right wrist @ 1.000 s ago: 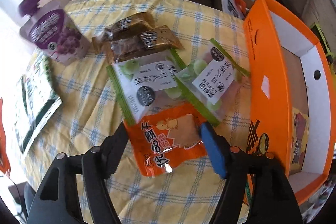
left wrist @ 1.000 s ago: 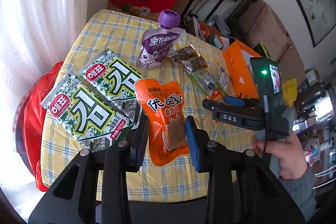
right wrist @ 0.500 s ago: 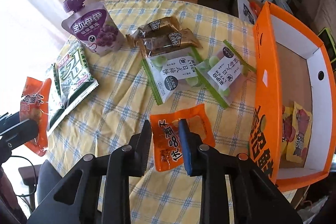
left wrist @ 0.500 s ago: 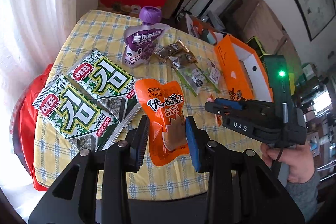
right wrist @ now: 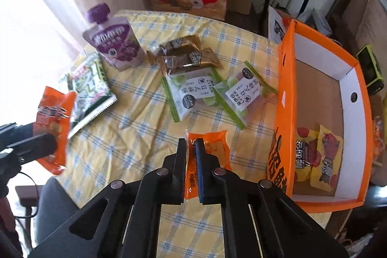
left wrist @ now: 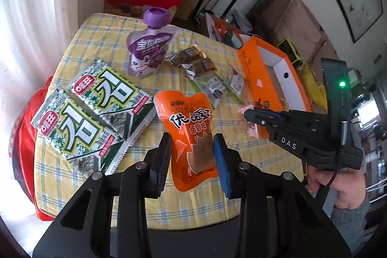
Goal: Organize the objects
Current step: 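Grasp a small orange snack pack with the right gripper while the left holds its pack, then carry both held snack packs over the orange box with both grippers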
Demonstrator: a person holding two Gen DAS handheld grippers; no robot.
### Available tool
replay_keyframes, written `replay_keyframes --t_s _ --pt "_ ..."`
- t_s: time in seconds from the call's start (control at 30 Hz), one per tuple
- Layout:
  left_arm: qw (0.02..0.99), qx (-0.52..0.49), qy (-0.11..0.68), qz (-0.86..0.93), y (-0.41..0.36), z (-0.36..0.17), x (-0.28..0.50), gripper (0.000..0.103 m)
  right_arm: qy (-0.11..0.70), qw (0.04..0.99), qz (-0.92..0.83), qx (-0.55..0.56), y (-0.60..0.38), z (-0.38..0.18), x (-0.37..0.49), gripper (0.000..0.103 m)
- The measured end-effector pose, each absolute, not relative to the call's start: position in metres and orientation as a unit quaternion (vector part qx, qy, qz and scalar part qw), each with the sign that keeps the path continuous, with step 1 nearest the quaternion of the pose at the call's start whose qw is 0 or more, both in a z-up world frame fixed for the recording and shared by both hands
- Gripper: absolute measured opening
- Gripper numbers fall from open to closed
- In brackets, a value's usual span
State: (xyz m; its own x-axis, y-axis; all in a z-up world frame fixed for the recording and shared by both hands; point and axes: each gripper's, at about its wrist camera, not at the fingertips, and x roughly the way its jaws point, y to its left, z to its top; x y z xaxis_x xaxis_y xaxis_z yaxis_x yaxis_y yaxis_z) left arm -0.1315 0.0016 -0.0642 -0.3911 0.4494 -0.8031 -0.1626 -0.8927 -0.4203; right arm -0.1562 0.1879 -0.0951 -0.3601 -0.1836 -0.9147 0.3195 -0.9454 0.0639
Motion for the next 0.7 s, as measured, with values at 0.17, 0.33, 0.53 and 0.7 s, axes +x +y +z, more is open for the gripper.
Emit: replay_keyframes --t_s 0.17,0.33,0.53,0.7 --pt "0.198 -0.52 -0.14 0.819 0.011 -0.056 -0.134 0.032 0.017 0.166 -0.83 0.532 0.2 -0.079 -0.154 0.003" --pt "0.212 -0.519 -0.139 0.817 0.023 -0.045 -0.138 0.032 -0.003 0.172 -0.835 0.522 0.208 -0.061 -0.153 0.003" --pt "0.236 -0.522 -0.137 0.808 0.05 -0.031 -0.15 0.032 -0.025 0.168 -0.849 0.5 0.232 -0.029 -0.15 0.003" --pt "0.262 -0.526 -0.142 0.796 0.081 -0.02 -0.165 0.032 -0.041 0.152 -0.861 0.483 0.263 -0.002 -0.152 0.003"
